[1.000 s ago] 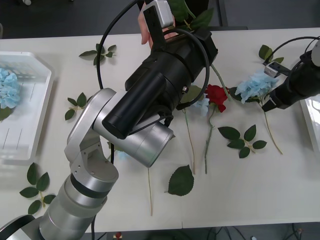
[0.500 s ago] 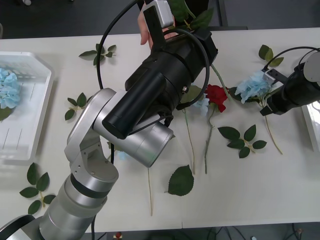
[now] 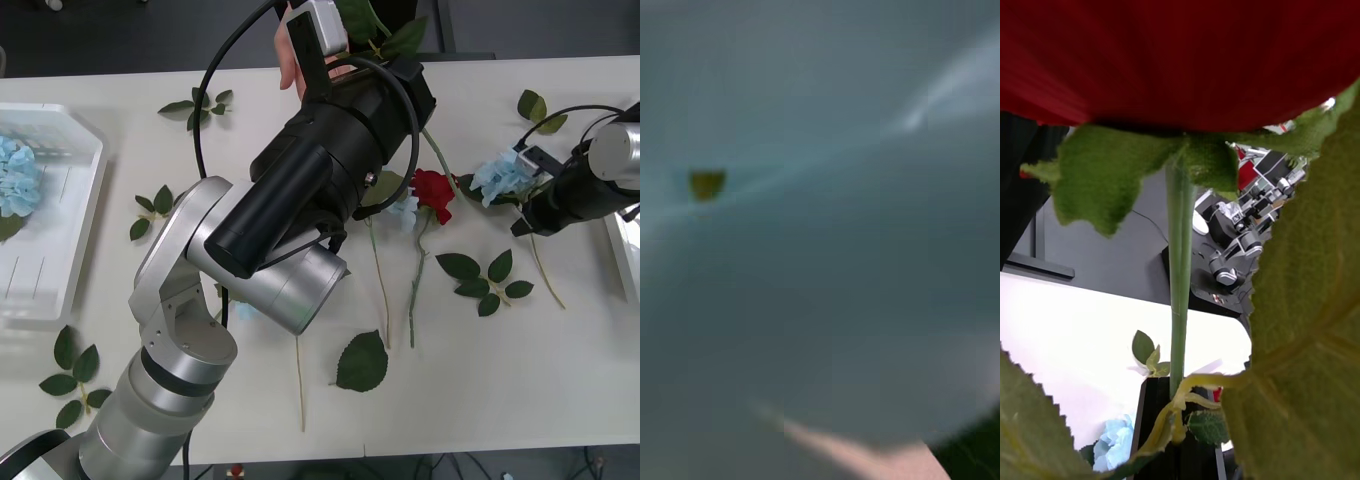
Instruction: Place the red flowers into the right box and the blue flowers into the left box. If a person shows an open palm, hand one flower to the person first, then continue sorting.
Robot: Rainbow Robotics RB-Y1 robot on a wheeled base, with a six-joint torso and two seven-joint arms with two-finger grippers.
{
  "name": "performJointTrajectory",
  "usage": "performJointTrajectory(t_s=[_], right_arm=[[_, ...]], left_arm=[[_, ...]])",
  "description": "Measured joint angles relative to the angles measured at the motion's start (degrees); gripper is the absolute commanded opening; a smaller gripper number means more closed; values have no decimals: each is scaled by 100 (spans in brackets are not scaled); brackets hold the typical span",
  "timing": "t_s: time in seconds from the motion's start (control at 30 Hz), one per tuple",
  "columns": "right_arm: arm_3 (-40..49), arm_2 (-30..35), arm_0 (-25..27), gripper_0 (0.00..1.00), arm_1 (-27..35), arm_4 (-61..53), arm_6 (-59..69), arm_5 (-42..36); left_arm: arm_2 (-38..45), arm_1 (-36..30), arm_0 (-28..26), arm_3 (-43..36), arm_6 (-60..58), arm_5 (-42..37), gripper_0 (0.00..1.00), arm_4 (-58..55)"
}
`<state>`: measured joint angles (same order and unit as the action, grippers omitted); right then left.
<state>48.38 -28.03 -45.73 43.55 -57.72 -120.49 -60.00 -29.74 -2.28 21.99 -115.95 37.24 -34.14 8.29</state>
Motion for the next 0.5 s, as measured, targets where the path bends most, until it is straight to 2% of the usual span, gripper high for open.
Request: performJointTrajectory(t_s=[0.13,0.17,0.2,0.23,0.3,0.5], right_arm=[[0,0,15,94,-63,40,133,49],[0,0,18,86,-73,51,136,78],[0,0,21,73,-84,58,139,99],[0,0,22,66,-93,67,142,103],[0,0,23,44,-99,90,166,105],[-10,0,24,12,-103,155,284,132]], left_arm=[[-1,0,0,0,0,0,0,0],[-1,0,0,0,0,0,0,0],[-1,0,0,0,0,0,0,0],[-1,0,0,0,0,0,0,0],[-1,0,0,0,0,0,0,0],[-1,0,0,0,0,0,0,0]])
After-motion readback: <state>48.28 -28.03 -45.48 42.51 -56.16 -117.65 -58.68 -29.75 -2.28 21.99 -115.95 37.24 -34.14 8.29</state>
